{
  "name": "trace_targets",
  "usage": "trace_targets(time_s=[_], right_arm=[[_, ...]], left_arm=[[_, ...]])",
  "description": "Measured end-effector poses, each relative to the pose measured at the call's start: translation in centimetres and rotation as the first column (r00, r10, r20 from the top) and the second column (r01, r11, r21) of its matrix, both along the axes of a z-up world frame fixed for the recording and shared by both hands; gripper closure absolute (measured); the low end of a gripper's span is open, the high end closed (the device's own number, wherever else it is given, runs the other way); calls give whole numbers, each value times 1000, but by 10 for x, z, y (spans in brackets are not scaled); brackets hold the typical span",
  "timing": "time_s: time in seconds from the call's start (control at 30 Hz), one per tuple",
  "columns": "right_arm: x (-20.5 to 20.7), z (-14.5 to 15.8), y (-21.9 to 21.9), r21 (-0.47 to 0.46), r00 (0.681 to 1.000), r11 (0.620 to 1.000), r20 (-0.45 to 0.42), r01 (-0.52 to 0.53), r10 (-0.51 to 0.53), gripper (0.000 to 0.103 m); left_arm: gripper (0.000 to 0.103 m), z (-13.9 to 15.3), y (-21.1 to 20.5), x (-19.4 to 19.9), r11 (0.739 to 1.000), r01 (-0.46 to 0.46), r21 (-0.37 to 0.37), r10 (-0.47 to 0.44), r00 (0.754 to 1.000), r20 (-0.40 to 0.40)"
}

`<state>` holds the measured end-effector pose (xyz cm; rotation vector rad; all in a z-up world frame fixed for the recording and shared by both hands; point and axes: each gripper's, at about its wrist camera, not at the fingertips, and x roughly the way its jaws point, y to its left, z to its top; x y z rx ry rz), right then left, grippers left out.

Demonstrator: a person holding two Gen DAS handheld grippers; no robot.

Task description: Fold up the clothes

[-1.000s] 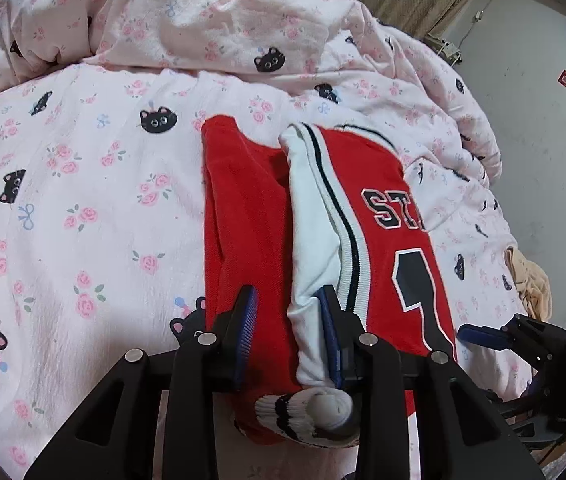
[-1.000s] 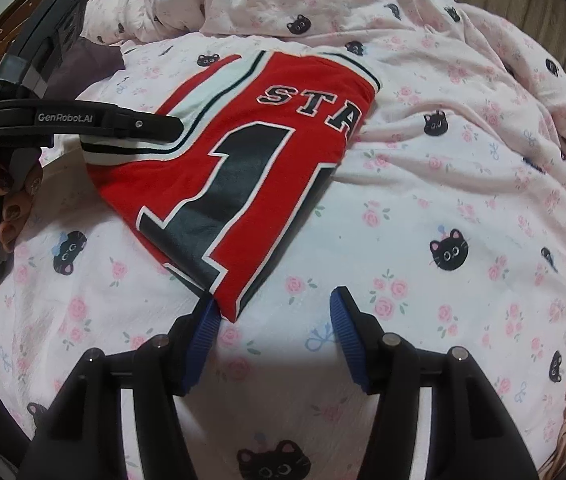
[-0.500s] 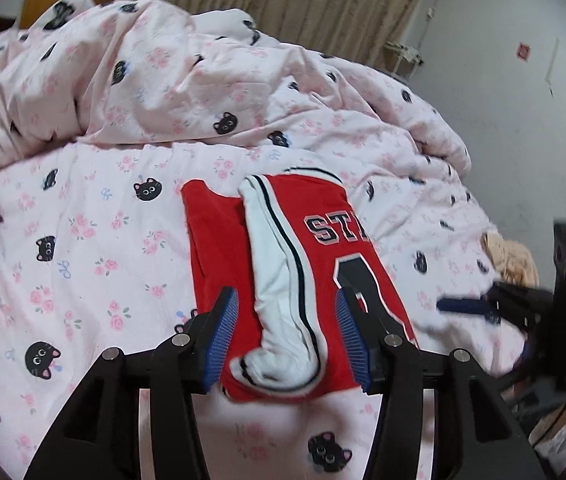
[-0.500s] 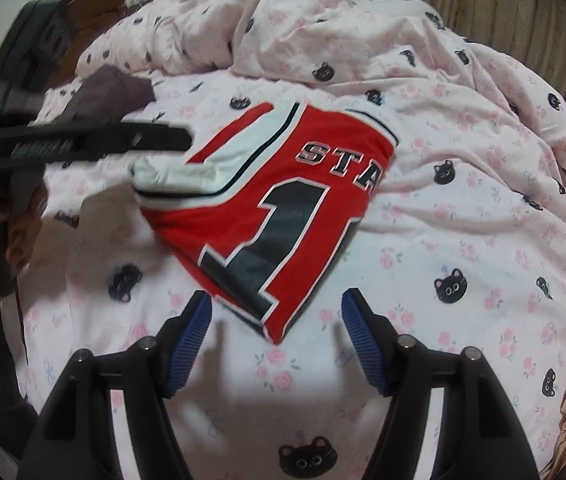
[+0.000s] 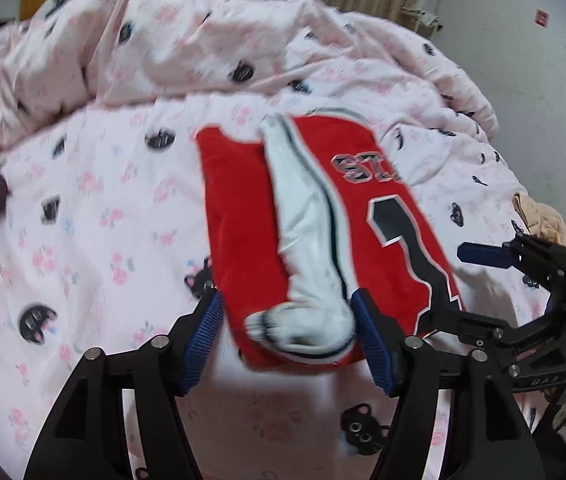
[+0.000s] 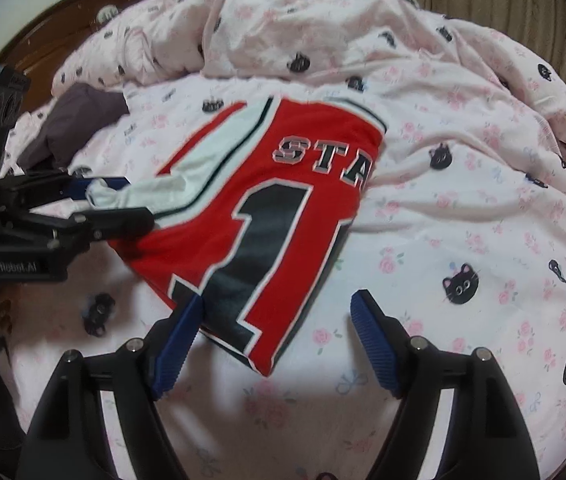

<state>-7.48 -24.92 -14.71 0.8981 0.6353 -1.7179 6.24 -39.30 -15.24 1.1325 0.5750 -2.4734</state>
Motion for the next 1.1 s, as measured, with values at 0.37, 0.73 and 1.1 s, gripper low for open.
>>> trace_targets(time_s=[0.37,0.73,1.1], right_arm=[[13,-13,5,104,995,990,28,-94,91,25],[-15,4,15,-20,984,1000,178,-25,28,25],[-45,6,8,-140,944,987,327,79,-29,25]], left_arm=[[39,17,1,10,997,28,73,-20,994,-103],[39,4,-22,6,987,-47,151,61,994,-92],[37,-26,-23,3,982,-86,167,89,996,-10]])
